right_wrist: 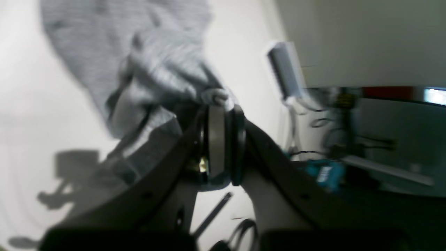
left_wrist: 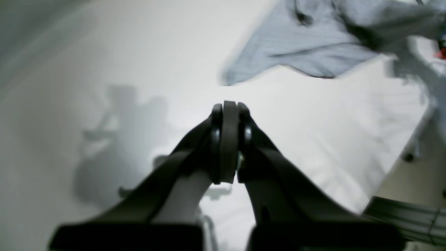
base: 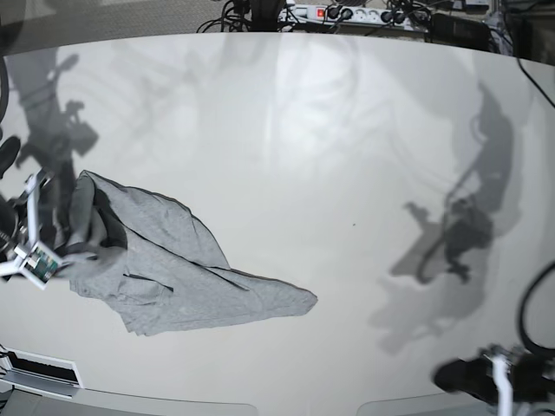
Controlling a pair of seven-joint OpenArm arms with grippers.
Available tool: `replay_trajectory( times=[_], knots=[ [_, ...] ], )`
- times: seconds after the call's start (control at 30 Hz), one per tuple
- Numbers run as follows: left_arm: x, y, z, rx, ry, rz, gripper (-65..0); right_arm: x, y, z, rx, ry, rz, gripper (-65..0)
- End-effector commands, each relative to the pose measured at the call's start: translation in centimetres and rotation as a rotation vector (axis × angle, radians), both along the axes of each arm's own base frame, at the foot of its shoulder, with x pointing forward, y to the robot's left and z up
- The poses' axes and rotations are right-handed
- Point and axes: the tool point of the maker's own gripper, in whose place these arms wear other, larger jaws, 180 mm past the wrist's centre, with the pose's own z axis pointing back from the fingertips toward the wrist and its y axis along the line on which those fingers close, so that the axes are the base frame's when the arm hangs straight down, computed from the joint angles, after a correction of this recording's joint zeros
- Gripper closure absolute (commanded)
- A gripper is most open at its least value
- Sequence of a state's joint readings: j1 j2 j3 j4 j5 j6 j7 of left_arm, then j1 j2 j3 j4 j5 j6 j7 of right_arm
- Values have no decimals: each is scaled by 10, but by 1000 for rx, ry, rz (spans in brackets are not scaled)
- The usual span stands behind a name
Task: Layout the t-shirt on the table in an organized manner, then fold the t-shirt properly
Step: 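Pull the grasped fabric with the left gripper away from the right gripper, then lower the shirt with both grippers and release it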
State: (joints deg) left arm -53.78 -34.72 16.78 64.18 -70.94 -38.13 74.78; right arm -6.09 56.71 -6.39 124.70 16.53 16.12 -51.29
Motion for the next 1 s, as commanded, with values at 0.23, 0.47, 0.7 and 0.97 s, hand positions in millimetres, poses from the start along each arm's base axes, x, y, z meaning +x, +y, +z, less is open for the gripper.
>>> replay_trajectory(
  times=[0.23,0.47,0.7,0.97],
  knots=[
    [-36,-89,-50,-152,124,-180,0,-44,10,-51,22,202,31,0],
    [-56,-151,-67,-228,172,-272,0,-149,60,-112,174,635,282,0],
    [-61,-186,-63,-255,166,-324,0,-205,36,-137,40,831,260,0],
    [-62,-190,-63,-260,166,-331,0,-184,-21,-143,-108,699,-77,0]
  ],
)
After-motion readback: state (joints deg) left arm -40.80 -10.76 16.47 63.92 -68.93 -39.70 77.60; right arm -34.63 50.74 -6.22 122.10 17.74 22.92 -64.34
